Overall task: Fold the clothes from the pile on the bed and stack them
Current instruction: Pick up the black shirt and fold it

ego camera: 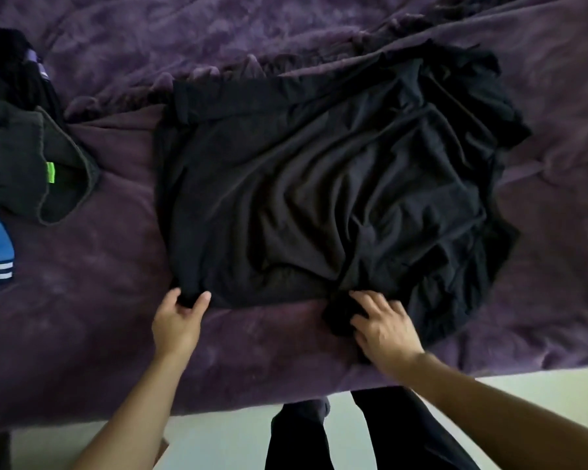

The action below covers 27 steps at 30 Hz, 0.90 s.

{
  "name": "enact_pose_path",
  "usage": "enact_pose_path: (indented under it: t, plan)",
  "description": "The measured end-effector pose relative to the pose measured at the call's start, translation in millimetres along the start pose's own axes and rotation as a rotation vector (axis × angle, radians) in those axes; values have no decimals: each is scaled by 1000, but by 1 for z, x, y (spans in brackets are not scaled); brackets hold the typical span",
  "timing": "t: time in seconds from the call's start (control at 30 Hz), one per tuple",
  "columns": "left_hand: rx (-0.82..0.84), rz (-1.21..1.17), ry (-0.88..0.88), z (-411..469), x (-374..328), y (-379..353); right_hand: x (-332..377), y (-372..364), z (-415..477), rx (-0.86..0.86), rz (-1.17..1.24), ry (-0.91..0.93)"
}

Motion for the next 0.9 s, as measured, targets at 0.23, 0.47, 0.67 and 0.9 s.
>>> enact_pose_path:
  t: [0.23, 0.47, 0.67, 0.9]
  plan:
    - [-163, -153, -239, 14, -37, 33, -119, 61, -42, -535, 840, -722]
    - [-64, 37, -284, -25, -6, 80, -151, 105, -122, -451, 184, -708]
    - [163, 387, -162, -29, 41, 47, -197, 56, -154, -89, -79, -1004]
    - [138, 331, -29, -17, 58, 21, -59, 1, -74, -32, -179, -350]
Point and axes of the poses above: each hand's wrist, its own z-axis towards the middle knuckle, its own y-axis out of the back of the hand, x = y × z, the point moved 9 cm from there along z, towards the middle knuckle, and after that the axes turned 6 degrees about -y, right-handed, at the moved point
